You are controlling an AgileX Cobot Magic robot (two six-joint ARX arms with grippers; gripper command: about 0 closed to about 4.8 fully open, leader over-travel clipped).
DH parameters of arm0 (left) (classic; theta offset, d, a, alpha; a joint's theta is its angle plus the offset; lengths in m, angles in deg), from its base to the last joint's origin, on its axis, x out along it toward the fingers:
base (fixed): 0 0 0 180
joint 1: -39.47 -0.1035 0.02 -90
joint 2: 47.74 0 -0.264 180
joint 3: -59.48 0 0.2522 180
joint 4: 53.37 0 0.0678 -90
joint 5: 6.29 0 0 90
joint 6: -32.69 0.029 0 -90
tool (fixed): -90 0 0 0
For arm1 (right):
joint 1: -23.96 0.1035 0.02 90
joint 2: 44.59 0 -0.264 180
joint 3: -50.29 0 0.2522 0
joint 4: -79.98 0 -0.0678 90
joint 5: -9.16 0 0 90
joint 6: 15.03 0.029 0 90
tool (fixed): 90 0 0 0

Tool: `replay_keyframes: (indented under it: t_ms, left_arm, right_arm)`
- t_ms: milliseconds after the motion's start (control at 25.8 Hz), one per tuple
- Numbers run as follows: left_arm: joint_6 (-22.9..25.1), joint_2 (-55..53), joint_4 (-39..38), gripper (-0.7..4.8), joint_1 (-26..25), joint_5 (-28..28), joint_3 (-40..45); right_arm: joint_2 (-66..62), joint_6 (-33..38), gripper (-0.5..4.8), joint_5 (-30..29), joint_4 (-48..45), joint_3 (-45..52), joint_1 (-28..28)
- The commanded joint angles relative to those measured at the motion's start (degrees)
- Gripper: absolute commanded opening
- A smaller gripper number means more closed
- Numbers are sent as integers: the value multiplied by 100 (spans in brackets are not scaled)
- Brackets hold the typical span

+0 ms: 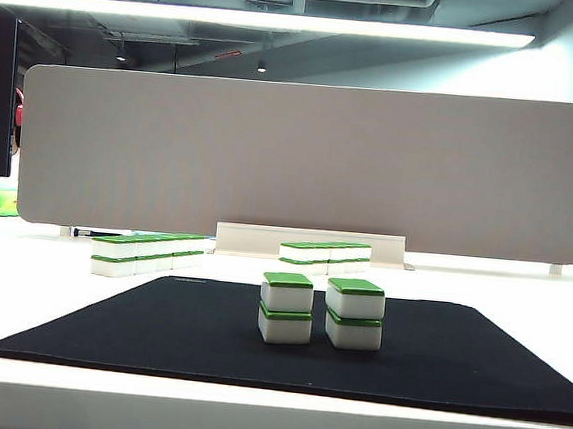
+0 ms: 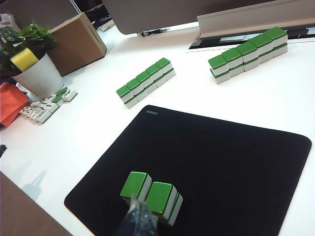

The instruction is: Take a mahjong tile from the mahjong wall and then place it on the table close to you.

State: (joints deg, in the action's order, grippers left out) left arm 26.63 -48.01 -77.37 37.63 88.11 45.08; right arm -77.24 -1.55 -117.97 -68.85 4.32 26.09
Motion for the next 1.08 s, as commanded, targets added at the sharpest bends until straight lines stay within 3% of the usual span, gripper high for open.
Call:
replay_keyframes:
  t_ms: [39,659,736,852,1085]
  left_arm:
    - [0,-2,-33,21,0,-101,26]
    - [0,-2,-33,21,0,-101,26]
    - [0,-2,-33,21,0,-101,26]
    - [2,-2,-33,21,0,-101,26]
    - [2,-2,-33,21,0,-101,26]
  right_arm:
    - [9,-20,-1,-7,-90,-33,0]
    - [11,-24,-1,-4,-90,-33,-2]
    - [11,-328,-1,50,-87,-33,-2]
    - [7,-538,-1,435,-149,-7,4]
    - [505,-542,-1,1869,-710,671,-11]
